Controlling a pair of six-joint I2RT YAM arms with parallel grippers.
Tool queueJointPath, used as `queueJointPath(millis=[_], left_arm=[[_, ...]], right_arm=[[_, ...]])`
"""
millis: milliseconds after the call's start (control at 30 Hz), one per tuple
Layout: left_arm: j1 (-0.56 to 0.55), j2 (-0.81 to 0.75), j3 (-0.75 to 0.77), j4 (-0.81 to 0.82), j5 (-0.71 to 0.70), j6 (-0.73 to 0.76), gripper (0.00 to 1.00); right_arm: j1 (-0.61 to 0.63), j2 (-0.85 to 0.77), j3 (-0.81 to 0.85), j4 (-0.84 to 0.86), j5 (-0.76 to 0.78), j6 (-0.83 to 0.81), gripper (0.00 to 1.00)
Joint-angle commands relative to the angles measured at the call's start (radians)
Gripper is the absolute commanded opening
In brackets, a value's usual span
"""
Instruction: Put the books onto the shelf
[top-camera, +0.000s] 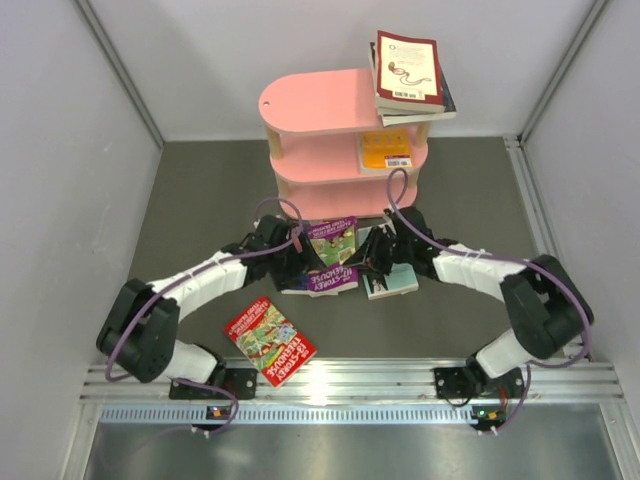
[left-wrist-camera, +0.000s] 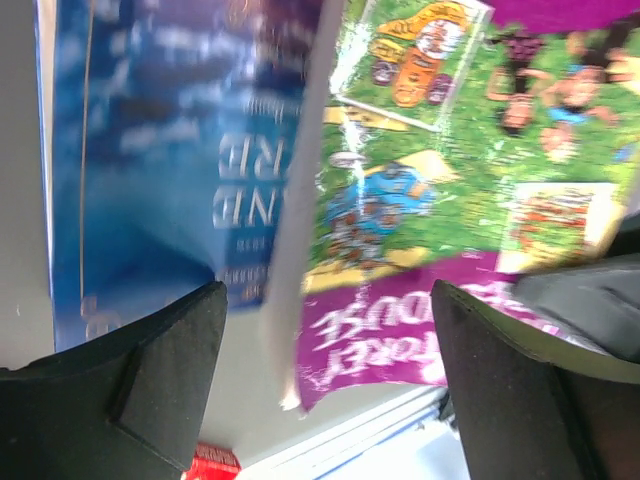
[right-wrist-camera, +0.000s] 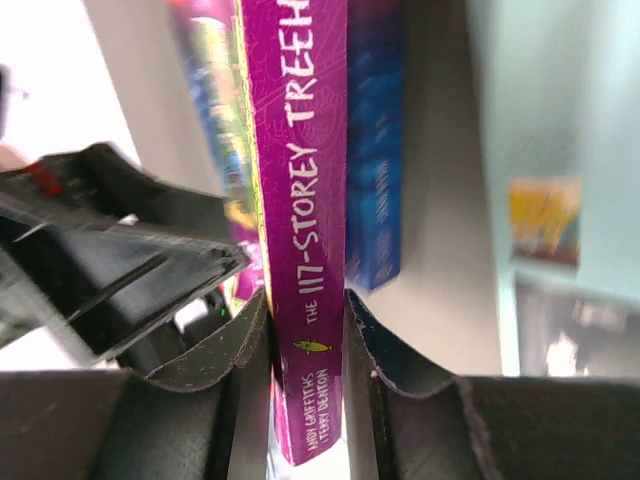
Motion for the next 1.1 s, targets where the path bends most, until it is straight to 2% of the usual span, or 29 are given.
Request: queueJointPath(millis=[0,133,300,467,667,867,967,1067], left_arm=[[-0.004,-0.122,-0.062,0.035,0.026,-0.052,0.89],[-0.007,-0.234,-0.157,0.128,0.05,-0.129,0.9],[-0.008,-0.394,-0.287,0.253,0.021,-0.287,0.91],[-0.013,-0.486,-0.311,0.311,-0.022,-0.377,0.91],[-0.033,-0.604,-0.277,0.305,-0.108,-0.423,0.91],[-0.033,-0.71,-0.047,-0.109,-0.256,-0.304,0.9],[-0.033,-0.739,0.015,-0.132,-0.237,-0.226,0.93],[-0.033,-0.71,0.004,-0.083,-0.14,-0.196,0.95]], right_arm=[[0.011,-0.17,0.065,-0.076,-0.02,-0.074,0.0],[0.011,-0.304,0.081,-0.096,-0.063,-0.016,0.0],[0.008,-0.419,0.037,0.07,-0.113,0.207,0.0],[0.008,-0.486,-0.046,0.223,-0.129,0.39,0.0],[0.009,-0.534,-0.046,0.079,-0.123,0.311,0.0],[0.006,-0.554,0.045,-0.219,-0.058,0.188,0.0],[0.008,-0.54,0.067,-0.261,-0.064,0.168,0.0],[0.009,-0.536,0.075,-0.249,-0.063,0.174,0.0]])
